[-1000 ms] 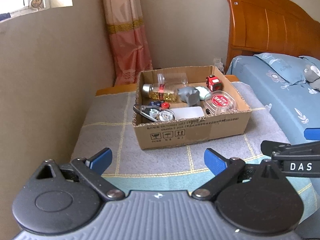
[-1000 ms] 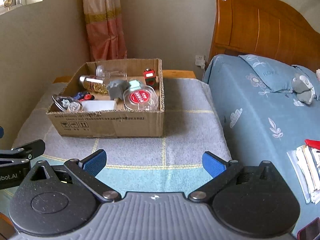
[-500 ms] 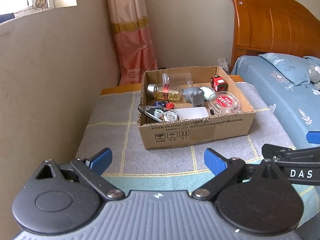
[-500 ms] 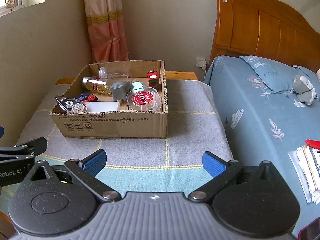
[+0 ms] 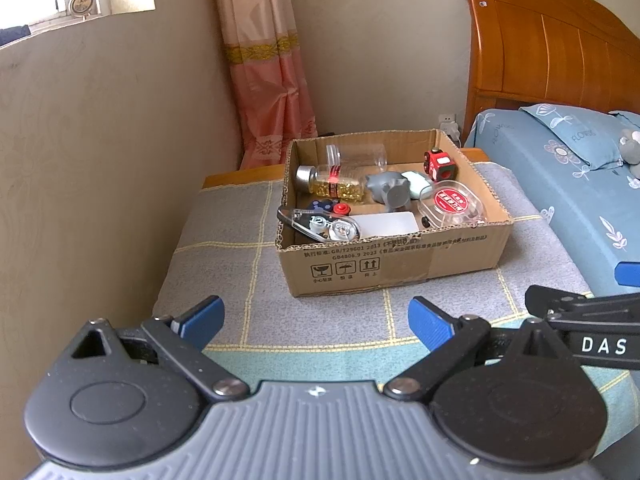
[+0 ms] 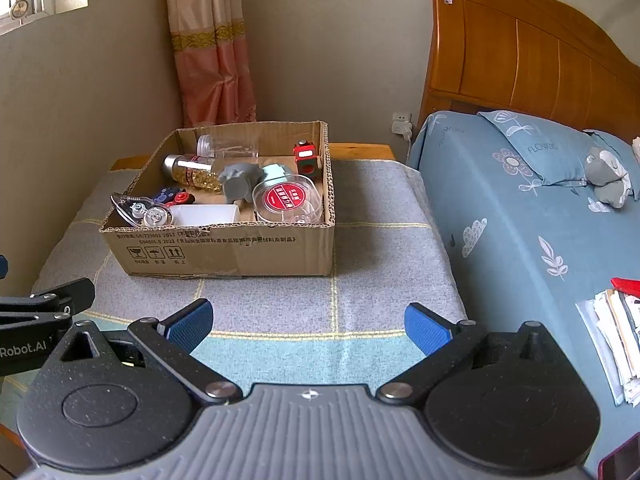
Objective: Organize rigid objects
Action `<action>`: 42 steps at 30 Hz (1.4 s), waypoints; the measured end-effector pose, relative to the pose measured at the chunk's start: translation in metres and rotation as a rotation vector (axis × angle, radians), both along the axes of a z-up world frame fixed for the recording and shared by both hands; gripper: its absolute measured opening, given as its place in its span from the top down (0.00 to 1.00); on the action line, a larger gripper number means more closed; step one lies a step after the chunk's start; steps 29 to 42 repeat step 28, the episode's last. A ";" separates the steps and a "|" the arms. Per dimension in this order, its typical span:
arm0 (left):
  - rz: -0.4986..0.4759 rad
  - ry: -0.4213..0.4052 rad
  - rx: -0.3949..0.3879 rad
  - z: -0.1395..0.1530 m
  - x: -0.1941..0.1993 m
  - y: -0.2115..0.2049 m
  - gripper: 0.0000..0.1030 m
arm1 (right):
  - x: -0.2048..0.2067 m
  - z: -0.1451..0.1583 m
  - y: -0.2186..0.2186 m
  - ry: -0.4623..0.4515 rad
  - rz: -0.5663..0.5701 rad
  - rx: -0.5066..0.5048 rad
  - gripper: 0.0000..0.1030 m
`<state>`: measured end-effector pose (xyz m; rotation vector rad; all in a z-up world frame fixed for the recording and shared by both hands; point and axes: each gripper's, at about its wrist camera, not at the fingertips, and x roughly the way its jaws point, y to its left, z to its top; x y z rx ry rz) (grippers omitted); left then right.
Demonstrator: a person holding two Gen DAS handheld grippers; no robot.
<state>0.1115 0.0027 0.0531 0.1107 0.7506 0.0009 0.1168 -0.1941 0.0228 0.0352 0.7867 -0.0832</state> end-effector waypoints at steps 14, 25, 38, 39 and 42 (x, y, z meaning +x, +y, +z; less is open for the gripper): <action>-0.001 0.003 -0.002 0.002 -0.002 -0.003 0.05 | -0.001 0.000 0.000 -0.004 -0.006 -0.006 0.00; 0.000 0.009 0.003 0.002 -0.003 -0.005 0.05 | 0.000 0.000 -0.002 -0.004 -0.010 -0.005 0.00; 0.000 0.009 0.003 0.002 -0.004 -0.006 0.05 | -0.001 0.001 -0.002 -0.006 -0.011 -0.006 0.00; 0.000 0.009 0.003 0.002 -0.004 -0.006 0.05 | -0.001 0.001 -0.002 -0.006 -0.011 -0.006 0.00; 0.000 0.009 0.003 0.002 -0.004 -0.006 0.05 | -0.001 0.001 -0.002 -0.006 -0.011 -0.006 0.00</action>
